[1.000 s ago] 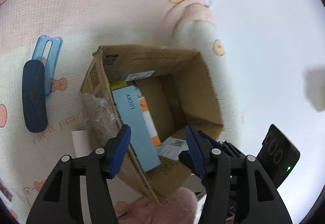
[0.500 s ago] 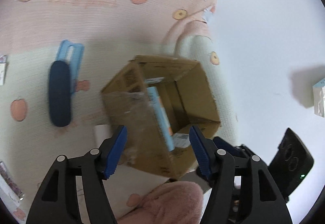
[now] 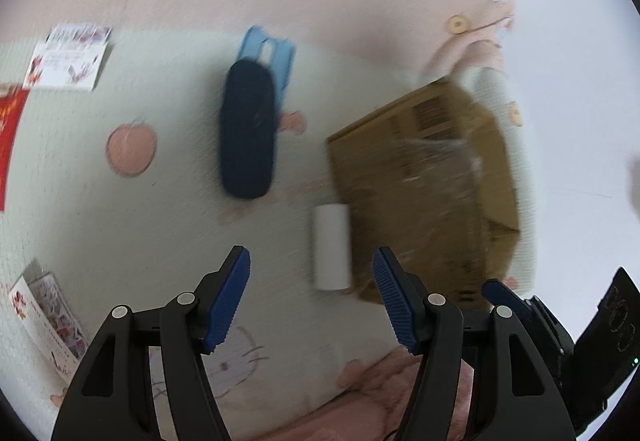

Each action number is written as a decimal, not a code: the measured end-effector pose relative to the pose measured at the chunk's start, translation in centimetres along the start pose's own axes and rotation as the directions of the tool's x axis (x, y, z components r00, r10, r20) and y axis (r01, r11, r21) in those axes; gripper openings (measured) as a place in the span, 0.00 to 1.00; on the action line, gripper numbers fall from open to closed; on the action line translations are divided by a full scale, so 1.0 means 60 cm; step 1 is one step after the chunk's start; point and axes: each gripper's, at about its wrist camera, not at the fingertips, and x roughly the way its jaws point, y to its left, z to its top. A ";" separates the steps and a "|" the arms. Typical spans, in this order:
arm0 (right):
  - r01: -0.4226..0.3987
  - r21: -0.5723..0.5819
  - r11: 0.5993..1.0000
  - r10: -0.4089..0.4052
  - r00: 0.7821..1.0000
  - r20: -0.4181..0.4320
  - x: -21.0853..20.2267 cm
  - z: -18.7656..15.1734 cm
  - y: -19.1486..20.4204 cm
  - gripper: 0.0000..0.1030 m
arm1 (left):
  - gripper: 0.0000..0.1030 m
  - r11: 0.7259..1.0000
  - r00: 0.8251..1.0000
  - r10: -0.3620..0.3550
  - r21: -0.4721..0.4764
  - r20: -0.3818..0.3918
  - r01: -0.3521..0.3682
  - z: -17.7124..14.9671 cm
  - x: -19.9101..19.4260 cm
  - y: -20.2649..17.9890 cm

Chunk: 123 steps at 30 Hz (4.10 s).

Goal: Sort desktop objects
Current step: 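Withdraw the left gripper and move it over the white paper roll, then close the left gripper around the white paper roll, then lift the white roll and carry it over the cardboard box, then lower the white roll into the box and open the left gripper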

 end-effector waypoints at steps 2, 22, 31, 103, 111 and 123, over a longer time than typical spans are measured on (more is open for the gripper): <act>-0.007 0.008 1.000 0.007 1.000 -0.002 0.012 -0.012 0.004 0.66 | 0.66 1.000 1.000 0.016 -0.006 -0.012 -0.016 -0.005 0.014 0.015; 0.070 0.545 0.836 -0.156 0.981 0.113 0.162 -0.136 -0.084 0.66 | 0.61 0.970 0.962 -0.230 -0.118 -0.147 0.214 -0.007 0.189 0.056; 0.329 0.349 0.878 -0.369 0.928 0.054 0.199 -0.113 -0.040 0.44 | 0.52 0.958 0.936 -0.287 -0.063 -0.202 0.280 0.017 0.235 0.032; -0.146 0.214 0.966 0.151 0.988 -0.009 0.256 -0.049 0.024 0.39 | 0.33 0.939 0.930 -0.342 -0.077 -0.137 0.334 -0.079 0.079 0.102; -0.086 0.181 0.980 0.049 0.979 0.200 0.029 -0.013 0.001 0.39 | 0.33 0.868 0.874 -0.481 0.109 -0.066 0.485 -0.048 -0.017 -0.059; -0.046 0.110 0.993 0.024 0.981 0.194 -0.060 0.039 -0.147 0.39 | 0.33 0.824 0.836 -0.541 0.140 -0.089 0.548 -0.014 0.032 -0.224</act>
